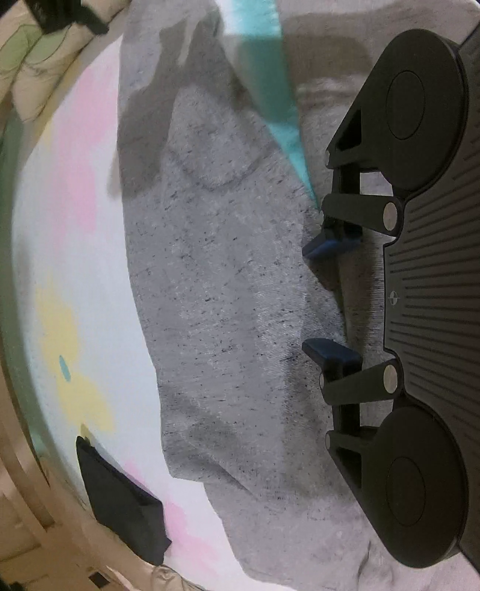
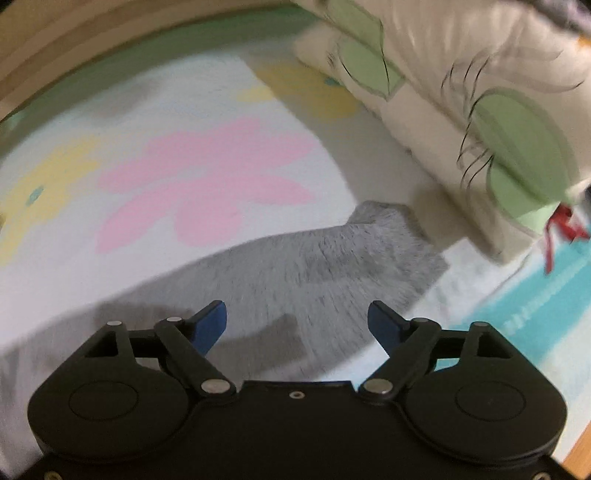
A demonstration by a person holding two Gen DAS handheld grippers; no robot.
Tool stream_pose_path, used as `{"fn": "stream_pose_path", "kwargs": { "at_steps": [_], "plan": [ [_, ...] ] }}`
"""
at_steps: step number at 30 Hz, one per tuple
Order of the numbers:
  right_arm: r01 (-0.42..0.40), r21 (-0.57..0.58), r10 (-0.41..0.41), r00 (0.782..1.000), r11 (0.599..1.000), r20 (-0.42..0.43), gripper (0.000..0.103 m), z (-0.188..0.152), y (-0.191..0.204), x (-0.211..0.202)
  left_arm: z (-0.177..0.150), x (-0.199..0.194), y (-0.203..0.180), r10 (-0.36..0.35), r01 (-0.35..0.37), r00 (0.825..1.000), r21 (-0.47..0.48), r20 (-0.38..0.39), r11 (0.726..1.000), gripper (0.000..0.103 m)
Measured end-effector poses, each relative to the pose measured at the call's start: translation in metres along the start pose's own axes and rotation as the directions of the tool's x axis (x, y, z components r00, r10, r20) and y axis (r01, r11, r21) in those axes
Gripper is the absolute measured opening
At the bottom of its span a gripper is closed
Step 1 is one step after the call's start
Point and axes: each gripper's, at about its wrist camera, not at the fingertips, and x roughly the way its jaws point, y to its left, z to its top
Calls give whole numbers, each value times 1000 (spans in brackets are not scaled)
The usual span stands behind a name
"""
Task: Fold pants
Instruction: 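Lower the right gripper onto a trouser leg cuff and close it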
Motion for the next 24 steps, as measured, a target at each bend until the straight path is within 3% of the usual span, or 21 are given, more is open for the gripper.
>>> {"fn": "stream_pose_path", "kwargs": {
  "at_steps": [4, 6, 10, 11, 12, 14, 15, 16, 24],
  "plan": [
    [19, 166, -14, 1000, 986, -28, 90, 32, 1, 41, 0, -2, -6, 17, -19, 999, 68, 29, 997, 46],
    [46, 220, -39, 999, 974, -38, 95, 43, 3, 57, -1, -1, -5, 14, -16, 999, 63, 32, 998, 46],
    [129, 282, -99, 988, 951, -121, 93, 50, 2, 88, 3, 1, -4, 14, -15, 1000, 54, 25, 998, 46],
    [133, 302, -92, 985, 944, -148, 86, 48, 0, 95, 4, 1, -5, 16, -17, 1000, 56, 25, 998, 46],
    [128, 323, -74, 982, 938, -174, 64, 46, -3, 100, 4, 0, -5, 18, -19, 1000, 57, 26, 998, 46],
    [108, 349, -39, 980, 931, -197, 47, 37, -11, 105, 5, -1, -7, 19, -21, 999, 57, 26, 998, 46],
    [99, 332, -44, 984, 938, -171, 21, 34, -11, 100, 6, -2, -7, 18, -19, 1000, 54, 24, 998, 46],
    [81, 289, -33, 985, 954, -168, 14, 32, -11, 96, 7, -2, -7, 14, -15, 1000, 48, 21, 999, 46],
    [-68, 205, 86, 993, 976, -80, 11, -2, -48, 41, 16, -11, 5, -41, 42, 999, -44, 18, 998, 46]
  ]
}}
